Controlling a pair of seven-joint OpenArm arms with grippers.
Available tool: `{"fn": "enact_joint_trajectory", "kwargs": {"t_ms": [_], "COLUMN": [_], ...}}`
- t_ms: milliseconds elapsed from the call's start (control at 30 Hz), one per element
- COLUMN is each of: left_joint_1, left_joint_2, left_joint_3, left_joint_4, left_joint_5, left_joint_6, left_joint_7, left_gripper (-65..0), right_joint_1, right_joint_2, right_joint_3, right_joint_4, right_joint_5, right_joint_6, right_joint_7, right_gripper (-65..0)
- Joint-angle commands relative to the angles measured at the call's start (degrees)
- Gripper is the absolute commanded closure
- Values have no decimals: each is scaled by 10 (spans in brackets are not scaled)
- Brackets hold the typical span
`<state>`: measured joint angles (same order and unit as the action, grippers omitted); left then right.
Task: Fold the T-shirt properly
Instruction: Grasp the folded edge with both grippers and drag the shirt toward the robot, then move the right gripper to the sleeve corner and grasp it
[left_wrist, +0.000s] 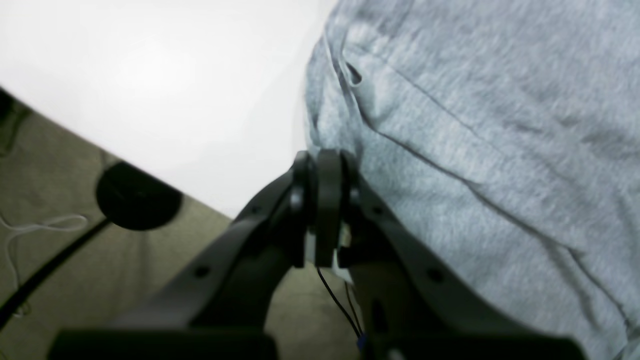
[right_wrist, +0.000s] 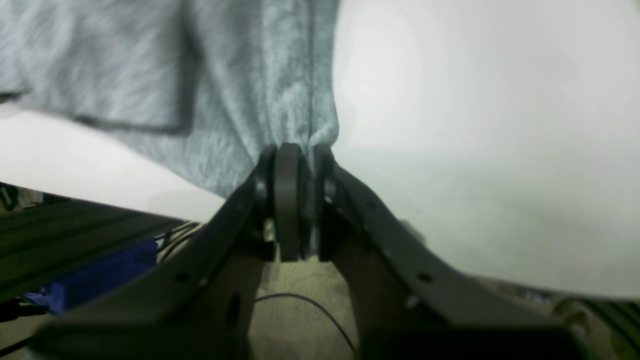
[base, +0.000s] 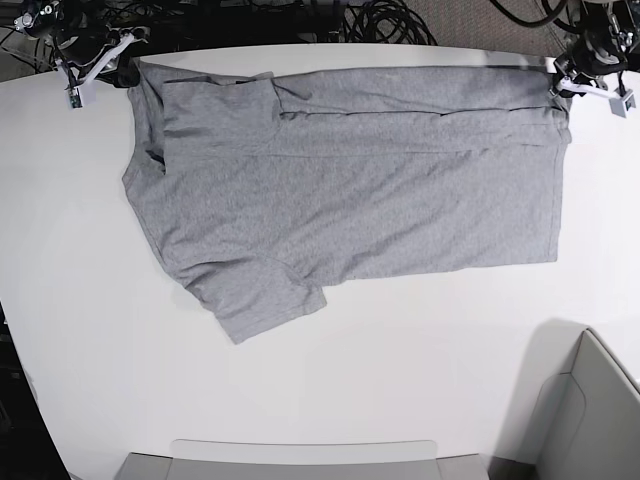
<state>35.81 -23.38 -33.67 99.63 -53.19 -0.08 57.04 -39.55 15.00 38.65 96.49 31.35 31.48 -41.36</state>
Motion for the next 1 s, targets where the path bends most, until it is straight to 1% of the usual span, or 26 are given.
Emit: {"fn": "enact_joint_trajectory", "kwargs": {"t_ms": [0, 133, 333, 400, 433, 467, 533, 633, 667, 833, 967], "left_joint_1": [1, 2, 4, 4, 4, 4, 4, 5, 5, -1, -3], "left_joint_2": [-8, -18, -18, -18, -18, -18, -18, -17, -17, -17, -16], "left_joint_3": [-7, -3, -7, -7, -7, -7, -10, -53, -69, -130, -147], "left_joint_4": [8, 7, 8, 9, 9, 9, 9, 9, 9, 21, 68], "left_joint_5": [-2, -2, -2, -3, -3, -3, -3, -2, -2, -4, -5], "left_joint_6": [-2, -2, -1, -1, -1, -1, 1, 3, 3, 0, 0], "left_joint_7": [-4, -3, -3, -3, -3, -3, -3, -3, -3, -3, -3], "left_gripper": [0, 0, 0, -75, -99, -110, -104, -103, -103, -102, -102], "right_joint_1": [-8, -9, -9, -9, -9, -9, -15, -26, -28, -32, -25], "right_joint_2": [10, 12, 9, 9, 9, 10, 9, 9, 9, 8, 9], "right_joint_3": [9, 18, 17, 17, 17, 17, 18, 19, 23, 79, 127], "right_joint_4": [2, 2, 2, 3, 6, 11, 29, 65, 75, 110, 146], "right_joint_5": [-19, -18, -15, -15, -15, -15, -15, -14, -14, -14, -14], "right_joint_6": [6, 6, 6, 6, 6, 6, 6, 6, 6, 6, 6], "right_joint_7": [-23, -23, -23, -23, -23, -23, -23, -23, -23, -24, -24], "right_gripper": [0, 0, 0, 0, -27, -64, -130, -192, -200, -200, -200]}}
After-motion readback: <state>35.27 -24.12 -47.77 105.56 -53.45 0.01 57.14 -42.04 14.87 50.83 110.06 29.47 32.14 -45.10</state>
